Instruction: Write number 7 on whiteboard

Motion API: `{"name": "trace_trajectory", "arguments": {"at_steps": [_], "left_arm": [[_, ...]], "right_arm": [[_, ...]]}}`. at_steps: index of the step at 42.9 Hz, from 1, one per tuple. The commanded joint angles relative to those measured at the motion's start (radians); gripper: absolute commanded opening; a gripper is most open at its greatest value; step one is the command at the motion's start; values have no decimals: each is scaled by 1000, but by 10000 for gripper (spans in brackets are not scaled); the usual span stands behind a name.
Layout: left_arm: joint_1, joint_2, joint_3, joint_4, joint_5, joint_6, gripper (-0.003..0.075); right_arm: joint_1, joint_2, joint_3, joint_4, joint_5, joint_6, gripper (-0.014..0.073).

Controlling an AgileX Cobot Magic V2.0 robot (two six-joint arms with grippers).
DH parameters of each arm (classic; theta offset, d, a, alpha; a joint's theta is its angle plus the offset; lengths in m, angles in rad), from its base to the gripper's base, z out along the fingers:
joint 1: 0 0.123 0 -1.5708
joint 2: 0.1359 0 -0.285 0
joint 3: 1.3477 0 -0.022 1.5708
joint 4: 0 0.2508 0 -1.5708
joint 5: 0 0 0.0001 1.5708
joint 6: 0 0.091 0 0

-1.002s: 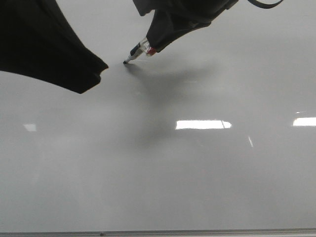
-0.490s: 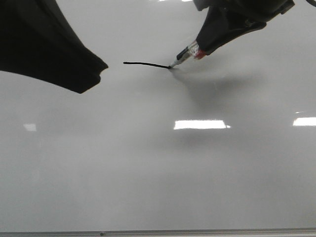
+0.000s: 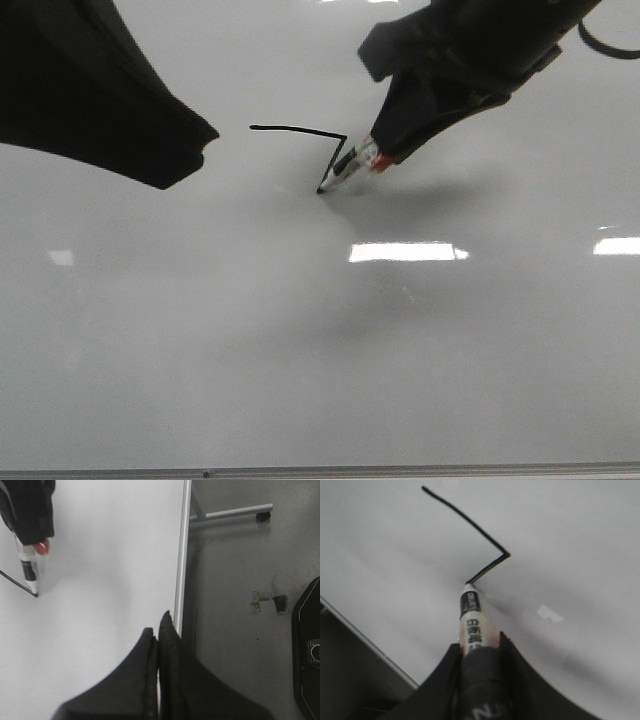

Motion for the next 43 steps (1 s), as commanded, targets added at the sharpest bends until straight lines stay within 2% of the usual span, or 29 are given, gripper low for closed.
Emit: {"name": "trace_trajectory", "arguments": {"at_steps": [1, 11, 19, 27, 37, 41, 43], "left_arm": [[-5, -21, -32, -10, -54, -2, -20], [-5, -21, -32, -10, -54, -2, -20], [-5, -21, -32, -10, -54, -2, -20], [-5, -21, -32, -10, -54, -2, -20], [-5, -21, -32, -10, -88, -2, -15], [-5, -21, -32, -10, -90, -2, 52], [-5, -21, -32, -10, -94, -2, 122]], "right_arm": [[14, 10, -17, -27, -77, -5, -59], [62, 80, -17, -27, -115, -5, -59], [62, 59, -17, -27, -119, -5, -59], [62, -91, -17, -27, 34, -63, -59], [64, -298, -17, -26, 293, -361, -59], [92, -337, -17, -14, 377, -404, -59], [114, -349, -17, 5, 381, -405, -59]]}}
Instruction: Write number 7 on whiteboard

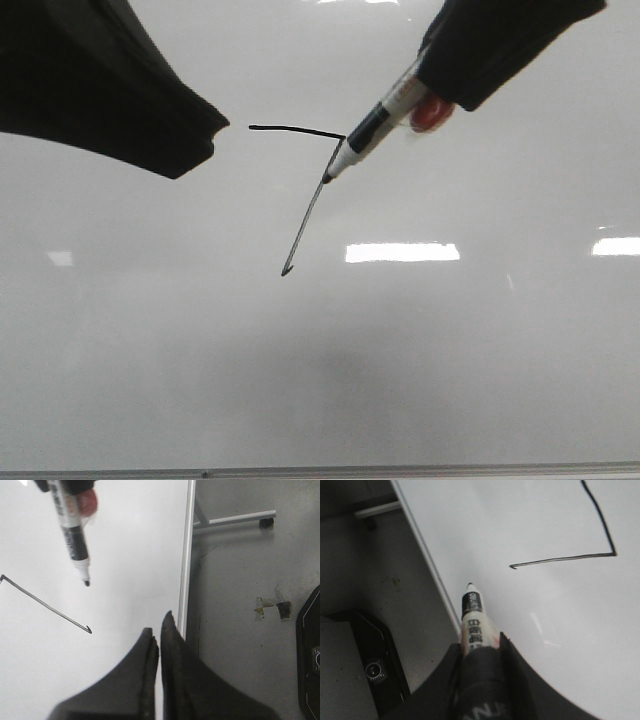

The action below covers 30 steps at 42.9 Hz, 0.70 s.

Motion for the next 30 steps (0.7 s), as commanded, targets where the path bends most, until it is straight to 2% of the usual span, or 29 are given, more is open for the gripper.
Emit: {"name": "trace_trajectory", "arguments": {"at_steps": [1, 5, 7, 10, 17, 21, 26, 30], "left_arm": [[-5, -21, -32, -10, -75, -2, 159], [-5, -21, -32, -21, -93, -2, 367], [-5, -21, -32, -21, -106, -2, 443], [-5, -21, -32, -21, -118, -2, 491], [-5, -21, -32, -21, -118, -2, 489], [-5, -21, -32, -21, -118, -2, 453], [-5, -21, -32, -21, -118, -2, 354], [-5, -21, -32, -21, -118, -2, 241]], "right_arm": [[45, -54, -27, 48, -3, -37, -59], [119, -60, -35, 56, -6, -38, -59], [153, -60, -35, 56, -19, -38, -59], [196, -60, -35, 56, -56, -38, -59], [257, -60, -51, 58, -85, -38, -59], [269, -60, -53, 58, -95, -38, -59], [272, -60, -53, 68, -104, -38, -59], [272, -60, -53, 74, -103, -38, -59]]}}
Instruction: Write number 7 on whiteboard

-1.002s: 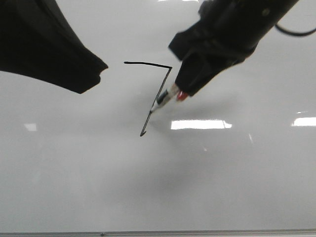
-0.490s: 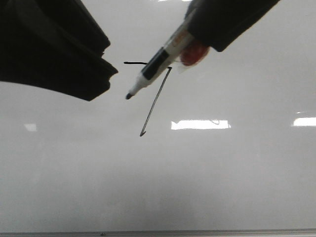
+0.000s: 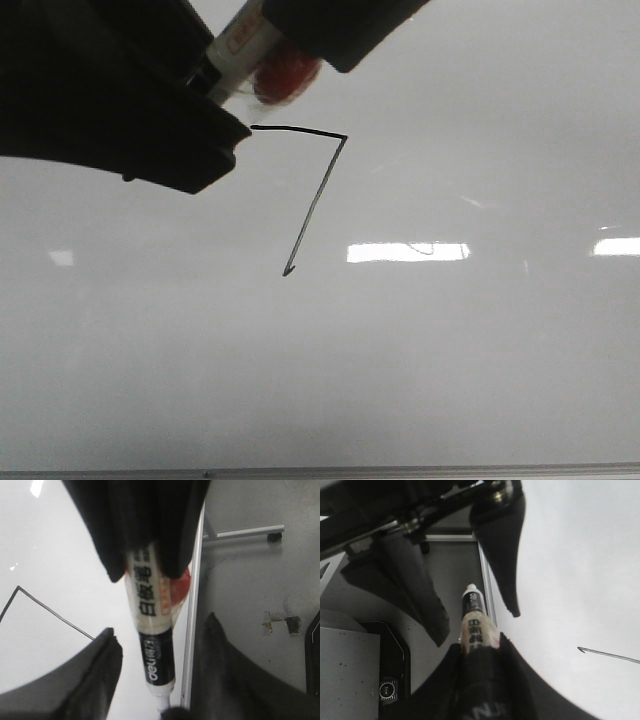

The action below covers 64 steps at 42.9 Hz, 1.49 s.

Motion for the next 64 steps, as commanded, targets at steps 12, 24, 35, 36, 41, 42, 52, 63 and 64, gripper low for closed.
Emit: {"name": "trace_trajectory", "arguments": {"at_steps": [12, 24, 35, 36, 41, 42, 52, 63, 64], "left_arm": [[-5, -21, -32, -11, -66, -4, 28], [-3, -21, -32, -11, -66, -4, 10], [100, -21, -9, -11, -61, -89, 10], [118, -21, -6, -11, -61, -103, 10], [258, -40, 2, -11, -61, -256, 10], [284, -45, 2, -11, -61, -284, 10], [735, -124, 61, -18, -49, -468, 8], [1000, -90, 173, -36, -119, -509, 8], [1005, -79, 178, -36, -134, -509, 8]], "right_arm": [[2, -27, -36, 39, -58, -7, 101], [-13, -45, -36, 38, -72, -4, 509], [-201, -218, 16, 38, -70, 102, 509], [-225, -231, 30, 38, -71, 115, 508], [-356, -349, 152, 38, -110, 194, 507], [-377, -369, 177, 38, -121, 201, 507], [-604, -665, 520, 38, -316, 430, 459], [-612, -735, 604, 39, -386, 434, -10], [-612, -735, 604, 39, -386, 434, -27]]}}
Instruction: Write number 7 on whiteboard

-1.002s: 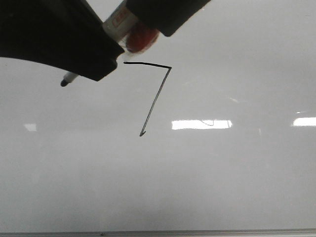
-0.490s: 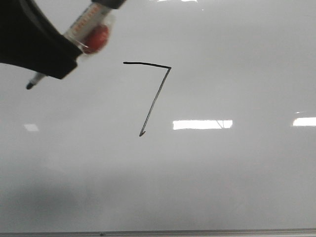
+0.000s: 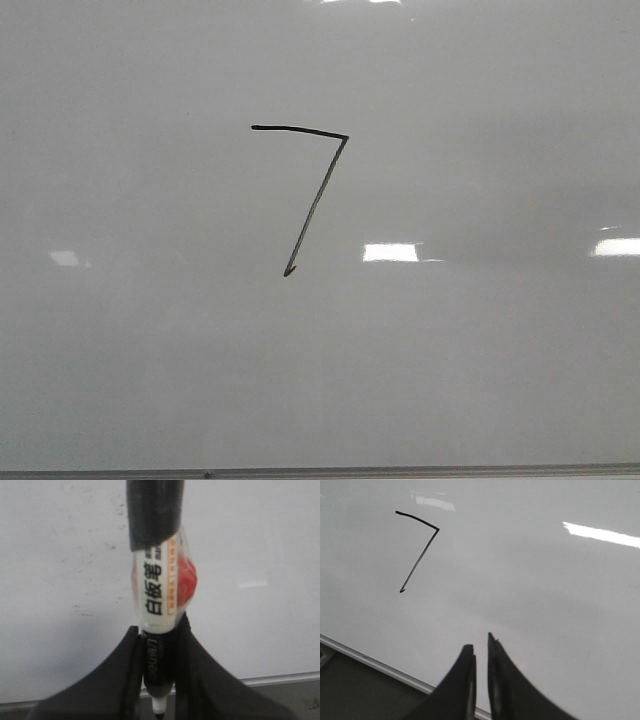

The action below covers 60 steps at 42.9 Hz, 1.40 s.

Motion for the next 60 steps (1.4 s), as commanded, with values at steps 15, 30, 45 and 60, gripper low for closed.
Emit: {"name": "trace_trajectory", "arguments": {"at_steps": [15, 30, 45, 60], "left_arm": [[23, 251, 0, -4, -468, -9, 8], [25, 430, 0, -4, -590, -9, 8], [25, 465, 0, -4, -641, -9, 36], [25, 465, 0, -49, -638, -9, 422]], "right_arm": [[-6, 2, -26, 22, -81, 0, -68], [-6, 2, -26, 22, -74, 0, -68], [-6, 2, -26, 22, -73, 0, -68], [-6, 2, -26, 22, -73, 0, -68]]}}
